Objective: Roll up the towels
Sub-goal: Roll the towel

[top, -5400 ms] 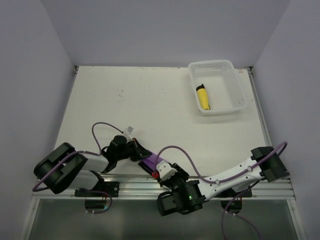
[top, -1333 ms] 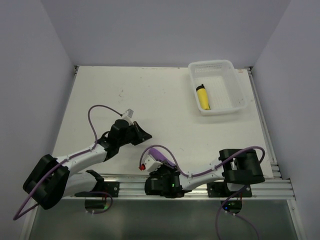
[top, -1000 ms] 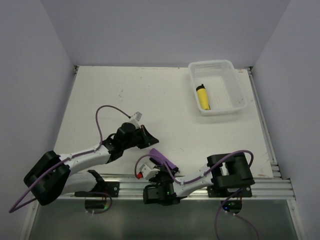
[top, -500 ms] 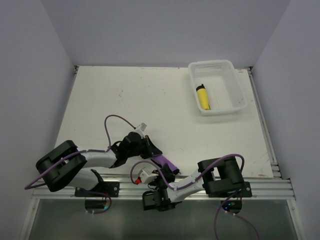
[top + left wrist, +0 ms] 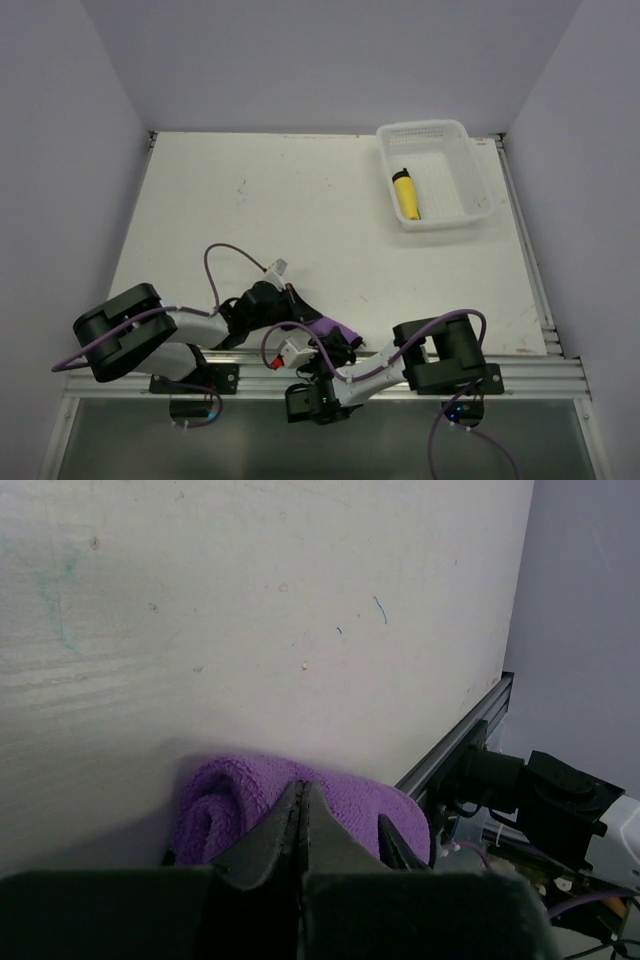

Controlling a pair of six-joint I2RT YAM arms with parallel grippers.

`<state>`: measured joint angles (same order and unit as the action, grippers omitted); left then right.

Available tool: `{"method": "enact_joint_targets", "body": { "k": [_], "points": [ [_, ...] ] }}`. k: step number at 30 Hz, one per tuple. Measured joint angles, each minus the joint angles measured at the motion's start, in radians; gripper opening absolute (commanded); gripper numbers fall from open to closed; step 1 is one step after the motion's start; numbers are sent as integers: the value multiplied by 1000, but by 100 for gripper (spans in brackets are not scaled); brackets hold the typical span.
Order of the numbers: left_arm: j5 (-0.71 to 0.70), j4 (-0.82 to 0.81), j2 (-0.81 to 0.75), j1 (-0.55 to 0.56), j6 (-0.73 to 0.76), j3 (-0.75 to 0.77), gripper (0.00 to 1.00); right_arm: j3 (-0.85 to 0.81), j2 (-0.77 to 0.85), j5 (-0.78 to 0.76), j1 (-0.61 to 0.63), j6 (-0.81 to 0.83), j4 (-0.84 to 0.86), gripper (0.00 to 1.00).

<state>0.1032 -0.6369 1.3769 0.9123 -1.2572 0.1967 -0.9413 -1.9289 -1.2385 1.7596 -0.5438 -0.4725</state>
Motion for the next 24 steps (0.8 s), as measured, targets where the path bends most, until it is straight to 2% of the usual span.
{"method": "enact_joint_targets", "body": {
  "k": [4, 6, 7, 19, 22, 24],
  "points": [
    [-17, -57, 0, 14, -25, -39, 0, 1, 17, 7, 0, -50, -36, 52],
    [-24, -73, -4, 18, -35, -53, 0, 8, 60, 29, 0, -77, -51, 60],
    [-27, -74, -9, 20, -39, -56, 0, 18, 93, 40, 0, -88, -53, 62],
    [-49, -71, -23, 26, -41, -64, 0, 163, 650, 212, -10, -122, 3, 63],
    [-52, -71, -23, 27, -41, -66, 0, 229, 784, 352, -97, -115, 80, 64],
    [-55, -73, -23, 29, -41, -68, 0, 282, 844, 483, -212, -114, 142, 72]
  ]
}}
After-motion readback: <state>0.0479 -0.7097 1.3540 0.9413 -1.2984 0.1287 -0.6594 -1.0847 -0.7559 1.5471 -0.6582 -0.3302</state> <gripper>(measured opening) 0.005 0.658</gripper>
